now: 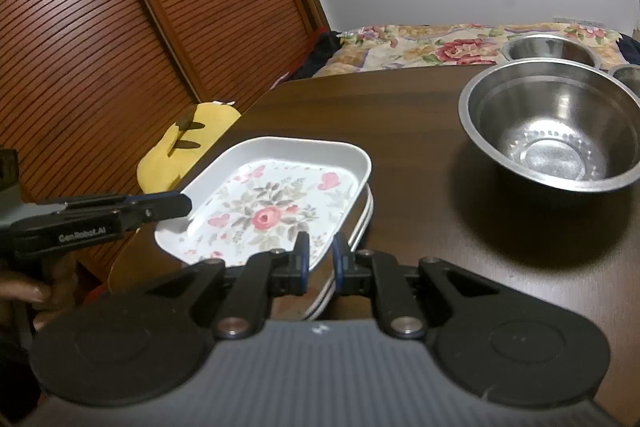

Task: Organize plates and bowls

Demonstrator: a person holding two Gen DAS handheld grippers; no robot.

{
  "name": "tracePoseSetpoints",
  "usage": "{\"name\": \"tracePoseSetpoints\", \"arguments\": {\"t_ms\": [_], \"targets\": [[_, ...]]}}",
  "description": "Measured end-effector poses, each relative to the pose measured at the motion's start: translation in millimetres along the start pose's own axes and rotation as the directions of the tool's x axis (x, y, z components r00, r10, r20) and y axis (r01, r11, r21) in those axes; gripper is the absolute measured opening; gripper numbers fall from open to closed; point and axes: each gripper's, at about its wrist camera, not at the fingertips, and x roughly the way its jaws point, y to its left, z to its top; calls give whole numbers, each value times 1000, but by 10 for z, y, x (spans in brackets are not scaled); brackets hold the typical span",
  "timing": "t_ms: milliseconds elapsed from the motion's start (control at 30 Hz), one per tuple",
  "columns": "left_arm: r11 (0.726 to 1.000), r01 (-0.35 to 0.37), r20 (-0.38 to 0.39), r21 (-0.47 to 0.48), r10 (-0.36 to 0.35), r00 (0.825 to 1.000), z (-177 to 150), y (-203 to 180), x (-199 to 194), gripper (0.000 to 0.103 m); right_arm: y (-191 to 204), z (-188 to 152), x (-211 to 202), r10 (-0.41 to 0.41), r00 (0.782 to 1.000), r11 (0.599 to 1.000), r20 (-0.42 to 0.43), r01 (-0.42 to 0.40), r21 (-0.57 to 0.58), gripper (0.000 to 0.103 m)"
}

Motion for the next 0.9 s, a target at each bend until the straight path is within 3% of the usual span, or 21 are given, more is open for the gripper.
{"name": "tracePoseSetpoints", "arguments": {"t_ms": [400, 700, 900], "targets": [[998, -49, -12, 28, 49, 999, -131, -30, 101, 15, -18, -201, 72, -1, 999, 1000, 51, 0, 22, 14], [999, -43, -23, 23, 44, 999, -209, -19, 156, 15, -81, -285, 75, 10, 995, 998, 102, -17, 67, 14], [998, -55, -12, 31, 55, 998, -247, -36, 156, 16, -9, -331, 86, -11, 993, 1000, 122, 9, 24, 15]]}}
